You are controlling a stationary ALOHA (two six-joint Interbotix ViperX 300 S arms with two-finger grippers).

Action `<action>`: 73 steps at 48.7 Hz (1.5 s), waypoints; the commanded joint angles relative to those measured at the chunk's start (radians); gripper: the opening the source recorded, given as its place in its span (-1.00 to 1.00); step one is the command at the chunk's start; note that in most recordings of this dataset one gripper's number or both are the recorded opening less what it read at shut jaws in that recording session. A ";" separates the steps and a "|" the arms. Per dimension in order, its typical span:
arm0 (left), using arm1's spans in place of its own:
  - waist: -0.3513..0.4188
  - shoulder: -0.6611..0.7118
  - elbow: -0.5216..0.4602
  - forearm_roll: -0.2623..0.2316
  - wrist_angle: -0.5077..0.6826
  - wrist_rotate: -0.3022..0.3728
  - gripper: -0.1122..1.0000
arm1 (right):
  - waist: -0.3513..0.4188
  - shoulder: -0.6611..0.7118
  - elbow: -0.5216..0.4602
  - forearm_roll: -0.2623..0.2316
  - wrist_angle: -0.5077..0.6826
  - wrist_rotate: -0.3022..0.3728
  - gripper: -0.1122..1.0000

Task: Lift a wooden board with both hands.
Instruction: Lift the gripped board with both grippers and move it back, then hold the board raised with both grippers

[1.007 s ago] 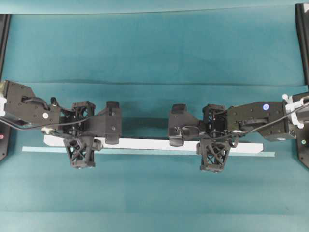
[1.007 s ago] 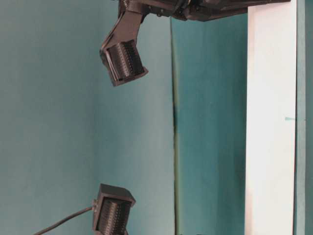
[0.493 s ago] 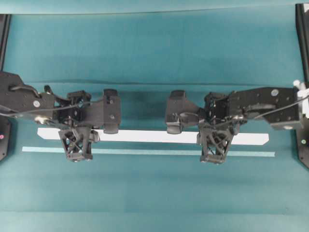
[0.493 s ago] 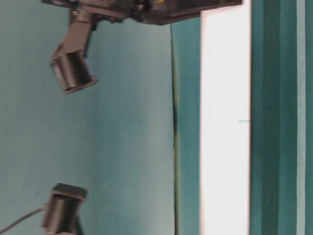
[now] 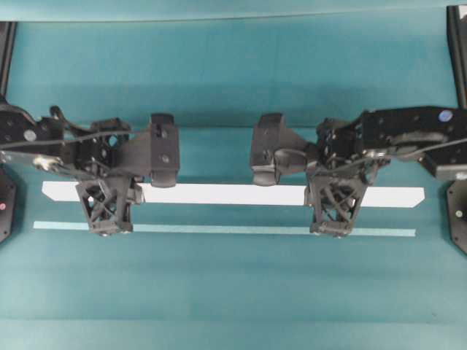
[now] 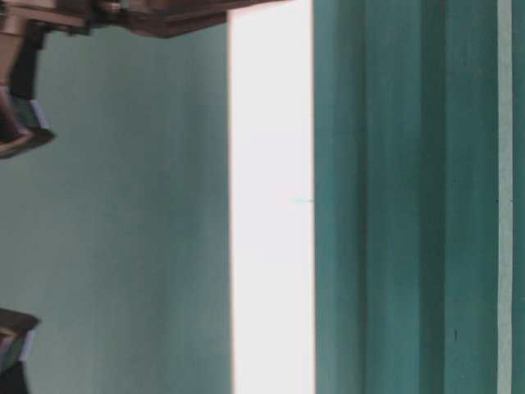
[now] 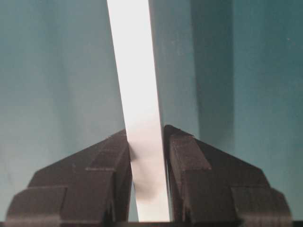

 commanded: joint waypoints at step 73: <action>-0.003 -0.058 -0.534 0.003 0.528 -0.026 -0.48 | 0.003 -0.005 -0.541 -0.002 0.509 0.011 -0.42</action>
